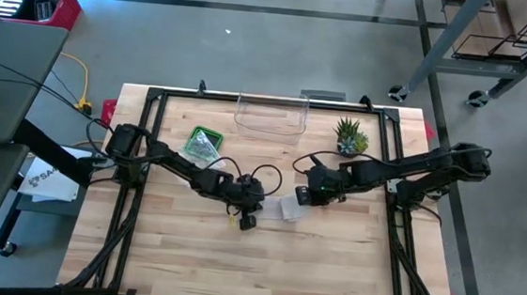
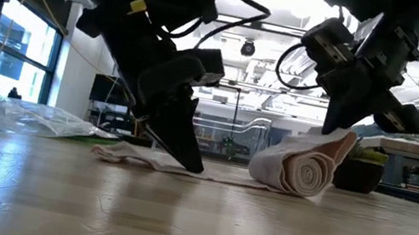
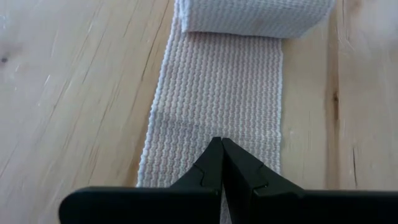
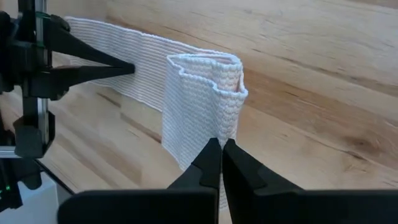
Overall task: Roll bandage
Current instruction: Roll the bandage
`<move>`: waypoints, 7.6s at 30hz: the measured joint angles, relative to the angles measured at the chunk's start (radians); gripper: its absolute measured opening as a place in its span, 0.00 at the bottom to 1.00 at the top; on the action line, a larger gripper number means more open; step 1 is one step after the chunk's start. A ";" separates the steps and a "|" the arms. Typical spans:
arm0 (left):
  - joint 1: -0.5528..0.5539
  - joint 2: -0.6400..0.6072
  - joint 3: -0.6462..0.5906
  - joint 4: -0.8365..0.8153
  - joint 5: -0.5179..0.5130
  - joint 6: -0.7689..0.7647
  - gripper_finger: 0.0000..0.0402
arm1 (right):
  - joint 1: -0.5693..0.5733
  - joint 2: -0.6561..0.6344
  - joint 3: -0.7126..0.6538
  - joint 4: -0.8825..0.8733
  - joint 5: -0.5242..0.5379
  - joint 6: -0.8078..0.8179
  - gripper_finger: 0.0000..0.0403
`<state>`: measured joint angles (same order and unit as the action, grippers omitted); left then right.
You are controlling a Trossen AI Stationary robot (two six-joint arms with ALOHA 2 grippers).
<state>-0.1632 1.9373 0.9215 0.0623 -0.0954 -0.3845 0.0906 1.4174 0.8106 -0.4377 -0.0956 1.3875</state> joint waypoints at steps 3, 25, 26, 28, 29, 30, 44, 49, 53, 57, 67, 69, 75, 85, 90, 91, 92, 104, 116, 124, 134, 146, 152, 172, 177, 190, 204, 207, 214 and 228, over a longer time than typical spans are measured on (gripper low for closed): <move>-0.007 0.000 -0.001 -0.001 -0.009 -0.004 0.00 | 0.000 0.000 0.000 0.001 0.002 0.000 0.00; -0.008 0.000 -0.002 0.002 -0.013 -0.006 0.00 | 0.008 0.200 0.167 0.239 -0.030 -0.051 0.00; -0.008 0.000 -0.002 0.004 -0.013 -0.006 0.00 | 0.008 0.222 0.188 0.240 -0.032 -0.062 0.00; -0.008 0.000 -0.004 0.010 -0.013 -0.006 0.00 | 0.008 0.265 0.223 0.237 -0.036 -0.080 0.00; -0.008 0.000 -0.004 0.011 -0.013 -0.006 0.00 | 0.008 0.286 0.241 0.235 -0.035 -0.089 0.00; -0.008 0.000 -0.004 0.011 -0.013 -0.007 0.00 | 0.008 0.303 0.258 0.235 -0.035 -0.107 0.00; -0.011 0.000 -0.004 0.017 0.000 -0.007 0.00 | -0.029 0.323 0.309 0.124 -0.055 -0.174 0.32; -0.011 -0.012 -0.005 -0.004 0.009 -0.007 0.00 | -0.027 0.323 0.309 0.130 -0.126 -0.236 0.47; -0.005 -0.058 -0.008 -0.056 0.002 -0.003 0.00 | -0.027 0.323 0.309 0.112 -0.136 -0.245 0.49; 0.004 -0.098 -0.010 -0.129 -0.009 0.007 0.00 | -0.032 0.319 0.309 0.104 -0.137 -0.268 0.49; 0.005 -0.131 0.013 -0.268 0.056 0.022 0.00 | -0.092 0.257 0.309 -0.001 -0.109 -0.323 0.50; 0.004 -0.145 0.022 -0.311 0.033 0.021 0.00 | -0.098 0.247 0.309 -0.012 -0.089 -0.333 0.50; 0.013 -0.206 0.031 -0.384 0.011 0.022 0.00 | -0.105 0.244 0.309 -0.019 -0.074 -0.348 0.50; 0.013 -0.308 0.032 -0.586 0.015 0.046 0.00 | -0.104 0.244 0.309 -0.042 -0.074 -0.388 0.50; -0.008 -0.392 -0.024 -0.727 0.008 -0.083 0.00 | -0.105 0.244 0.309 -0.073 -0.083 -0.420 0.50; -0.022 -0.416 -0.054 -0.720 0.007 -0.125 0.00 | -0.105 0.244 0.309 -0.081 -0.089 -0.427 0.50; -0.035 -0.443 -0.087 -0.701 0.011 -0.180 0.00 | -0.105 0.244 0.309 -0.085 -0.092 -0.432 0.50; -0.037 -0.588 -0.396 -0.420 0.168 -1.072 0.00 | -0.104 0.244 0.309 -0.084 -0.146 -0.516 0.50; -0.032 -0.582 -0.399 -0.265 0.179 -1.124 0.09 | -0.104 0.245 0.308 -0.105 -0.179 -0.565 0.50; -0.021 -0.634 -0.399 -0.281 0.150 -1.134 0.26 | -0.103 0.245 0.308 -0.105 -0.182 -0.585 0.50; -0.025 -0.571 -0.399 -0.282 0.135 -1.199 0.41 | -0.103 0.245 0.308 -0.104 -0.157 -0.586 0.50; -0.046 -0.462 -0.393 -0.159 0.161 -1.299 0.40 | -0.103 0.245 0.308 -0.104 -0.136 -0.584 0.50; -0.053 -0.493 -0.400 -0.177 0.147 -1.286 0.09 | -0.103 0.229 0.307 -0.107 -0.120 -0.591 0.50; -0.012 -0.543 -0.261 -0.045 0.035 -1.155 0.00 | -0.103 0.114 0.307 -0.180 -0.030 -0.592 0.49; 0.016 -0.496 -0.227 -0.040 0.039 -1.104 0.00 | -0.100 0.120 0.300 -0.181 -0.037 -0.533 0.49; 0.034 -0.264 -0.114 0.090 0.184 -1.043 0.00 | 0.006 0.142 -0.027 0.174 -0.103 -0.203 0.04; 0.081 -0.231 -0.094 0.055 0.191 -1.012 0.00 | 0.067 0.255 -0.073 0.494 -0.037 0.004 0.00; 0.094 -0.233 -0.095 0.081 0.176 -1.016 0.00 | 0.053 0.251 -0.073 0.497 -0.038 0.001 0.00; 0.097 -0.250 -0.094 0.187 0.181 -0.981 0.07 | 0.041 0.244 -0.073 0.499 -0.063 -0.023 0.00; 0.100 -0.251 -0.095 0.367 0.162 -0.826 0.32 | 0.040 0.244 -0.073 0.509 -0.053 -0.026 0.00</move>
<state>-0.0630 1.6867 0.8265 0.4296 0.0670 -1.2103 0.1307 1.6615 0.7380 0.0715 -0.1488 1.3611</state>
